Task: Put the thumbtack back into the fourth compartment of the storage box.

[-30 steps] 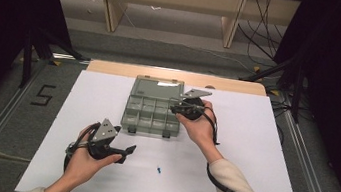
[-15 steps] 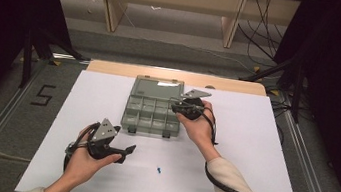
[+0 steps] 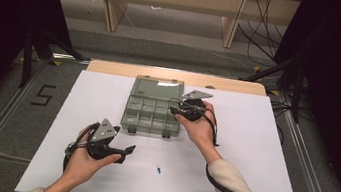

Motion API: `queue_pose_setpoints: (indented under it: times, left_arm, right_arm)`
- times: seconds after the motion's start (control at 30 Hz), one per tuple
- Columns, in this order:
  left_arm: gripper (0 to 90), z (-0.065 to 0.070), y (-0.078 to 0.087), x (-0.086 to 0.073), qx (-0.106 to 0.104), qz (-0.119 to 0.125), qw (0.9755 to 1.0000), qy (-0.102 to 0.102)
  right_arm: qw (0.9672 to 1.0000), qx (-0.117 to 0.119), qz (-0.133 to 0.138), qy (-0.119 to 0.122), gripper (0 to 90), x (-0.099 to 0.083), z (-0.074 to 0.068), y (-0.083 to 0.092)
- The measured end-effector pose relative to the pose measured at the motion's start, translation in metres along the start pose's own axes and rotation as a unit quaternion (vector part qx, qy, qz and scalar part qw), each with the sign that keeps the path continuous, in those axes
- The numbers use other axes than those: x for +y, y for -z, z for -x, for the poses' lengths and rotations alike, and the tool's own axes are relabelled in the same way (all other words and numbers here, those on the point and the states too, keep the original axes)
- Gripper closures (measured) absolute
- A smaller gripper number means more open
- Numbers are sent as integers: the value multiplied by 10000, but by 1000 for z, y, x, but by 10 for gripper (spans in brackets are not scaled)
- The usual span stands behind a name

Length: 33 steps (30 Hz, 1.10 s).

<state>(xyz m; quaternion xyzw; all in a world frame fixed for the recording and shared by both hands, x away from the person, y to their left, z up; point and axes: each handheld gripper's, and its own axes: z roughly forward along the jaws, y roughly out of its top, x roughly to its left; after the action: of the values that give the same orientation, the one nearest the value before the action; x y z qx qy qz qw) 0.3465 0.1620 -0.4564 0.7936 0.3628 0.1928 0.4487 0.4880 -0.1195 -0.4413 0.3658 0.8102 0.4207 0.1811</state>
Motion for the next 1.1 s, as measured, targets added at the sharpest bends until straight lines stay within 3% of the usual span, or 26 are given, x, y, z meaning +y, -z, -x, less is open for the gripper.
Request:
queue_pose_setpoints:
  times: [0.1, 0.13, 0.17, 0.27, 0.47, 0.57, 0.63, 0.67, 0.77, 0.87, 1.1]
  left_arm:
    - [161, -1, 2, 1, 27, -79, 9999, -146]
    - [161, 1, 2, 0, 5, -56, 10000, -56]
    - [161, 1, 1, 1, 0, -13, 10000, -45]
    - [161, 1, 2, 1, 4, 2, 10000, -79]
    - [161, 2, 1, 1, -27, 5, 10000, -33]
    - [161, 2, 2, 1, -2, -52, 9999, -138]
    - [161, 3, 1, 1, -12, -7, 10000, -21]
    - [161, 3, 1, 1, -11, -7, 10000, -84]
    - [161, 4, 0, 1, -48, -4, 10000, 3]
    - [161, 4, 0, 1, -38, -19, 10000, -90]
    - [161, 4, 0, 1, -49, -27, 10000, -69]
  right_arm:
    - [10000, 63, -59, -40, 504, -3, -2, 7]
    - [9999, 41, -94, -133, 492, -4, -5, 10]
    - [9999, 77, -100, -24, 478, -6, -4, 12]
    - [9997, 103, -195, -134, 462, -11, -10, 20]
    - [9991, 313, -282, -77, 438, -26, -23, 35]
    - [9982, 435, -393, -123, 436, -33, -31, 43]
    - [9979, 495, -399, -92, 436, -36, -35, 48]
    - [9978, 522, -399, -95, 436, -38, -38, 51]
    - [9978, 540, -385, -88, 446, -43, -45, 57]
    - [9958, 754, -521, -37, 455, -47, -53, 61]
    - [9911, 1033, -837, 88, 520, -56, -79, 57]
